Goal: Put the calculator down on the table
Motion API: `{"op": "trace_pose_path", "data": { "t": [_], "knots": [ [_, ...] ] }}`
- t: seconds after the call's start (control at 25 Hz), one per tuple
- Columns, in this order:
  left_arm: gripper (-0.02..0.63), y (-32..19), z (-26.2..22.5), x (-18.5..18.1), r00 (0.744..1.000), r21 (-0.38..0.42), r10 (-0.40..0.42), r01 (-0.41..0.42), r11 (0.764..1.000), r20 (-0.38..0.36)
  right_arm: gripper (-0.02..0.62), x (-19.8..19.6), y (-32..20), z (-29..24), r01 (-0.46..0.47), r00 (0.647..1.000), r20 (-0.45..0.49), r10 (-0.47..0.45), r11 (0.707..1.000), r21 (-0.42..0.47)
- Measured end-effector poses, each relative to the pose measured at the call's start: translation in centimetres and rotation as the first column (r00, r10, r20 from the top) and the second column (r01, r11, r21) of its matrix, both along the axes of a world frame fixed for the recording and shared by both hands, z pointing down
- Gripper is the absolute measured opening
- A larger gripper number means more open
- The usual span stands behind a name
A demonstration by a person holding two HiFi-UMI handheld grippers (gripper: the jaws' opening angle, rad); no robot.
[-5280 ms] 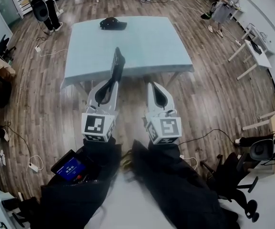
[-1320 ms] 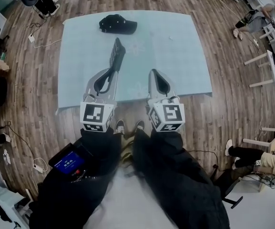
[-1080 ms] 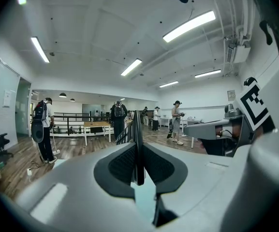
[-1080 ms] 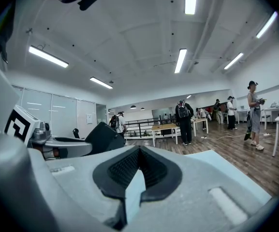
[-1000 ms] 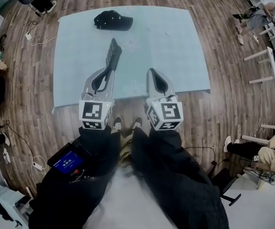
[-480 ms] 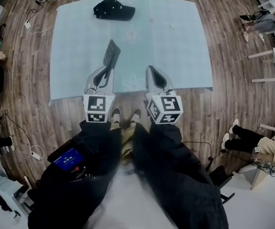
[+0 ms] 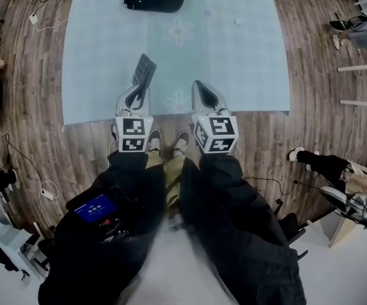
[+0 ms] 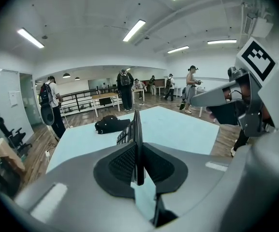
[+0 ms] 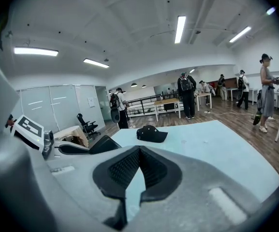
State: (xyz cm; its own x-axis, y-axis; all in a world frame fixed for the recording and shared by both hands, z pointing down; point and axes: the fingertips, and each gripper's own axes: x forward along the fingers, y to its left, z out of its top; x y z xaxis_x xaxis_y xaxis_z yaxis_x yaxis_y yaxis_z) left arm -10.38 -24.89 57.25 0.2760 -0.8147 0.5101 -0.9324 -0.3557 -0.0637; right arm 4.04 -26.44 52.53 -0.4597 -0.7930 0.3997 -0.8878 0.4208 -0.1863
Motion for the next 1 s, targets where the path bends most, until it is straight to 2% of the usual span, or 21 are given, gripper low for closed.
{"op": "trace_pose_path", "data": {
  "t": [0.2, 0.32, 0.44, 0.68, 1.0],
  "knots": [
    [0.044, -0.3, 3.8, -0.4, 1.000, -0.095, -0.020, 0.021, 0.995, 0.015, -0.002, -0.1, -1.1, 2.8, 0.009, 0.999, -0.031, -0.011, 0.998, -0.063],
    [0.044, -1.6, 7.6, 0.1, 0.999, -0.135, -0.023, 0.029, 0.990, 0.042, -0.002, 0.3, -2.6, 6.7, 0.015, 0.999, -0.038, -0.019, 0.994, -0.109],
    [0.044, -1.8, 9.7, 0.1, 0.997, -0.161, -0.015, 0.027, 0.987, 0.076, -0.002, 0.3, -2.8, 8.5, 0.017, 0.999, -0.044, -0.023, 0.990, -0.137],
    [0.044, -1.2, 12.5, 0.4, 0.991, -0.221, 0.029, 0.002, 0.975, 0.134, -0.002, 0.4, -2.2, 9.7, 0.012, 0.998, -0.063, -0.023, 0.984, -0.175],
    [0.044, -1.1, 15.3, 1.8, 0.983, -0.280, 0.096, -0.050, 0.959, 0.155, -0.002, 0.5, -2.7, 11.2, 0.014, 0.998, -0.060, -0.027, 0.978, -0.206]
  ]
}}
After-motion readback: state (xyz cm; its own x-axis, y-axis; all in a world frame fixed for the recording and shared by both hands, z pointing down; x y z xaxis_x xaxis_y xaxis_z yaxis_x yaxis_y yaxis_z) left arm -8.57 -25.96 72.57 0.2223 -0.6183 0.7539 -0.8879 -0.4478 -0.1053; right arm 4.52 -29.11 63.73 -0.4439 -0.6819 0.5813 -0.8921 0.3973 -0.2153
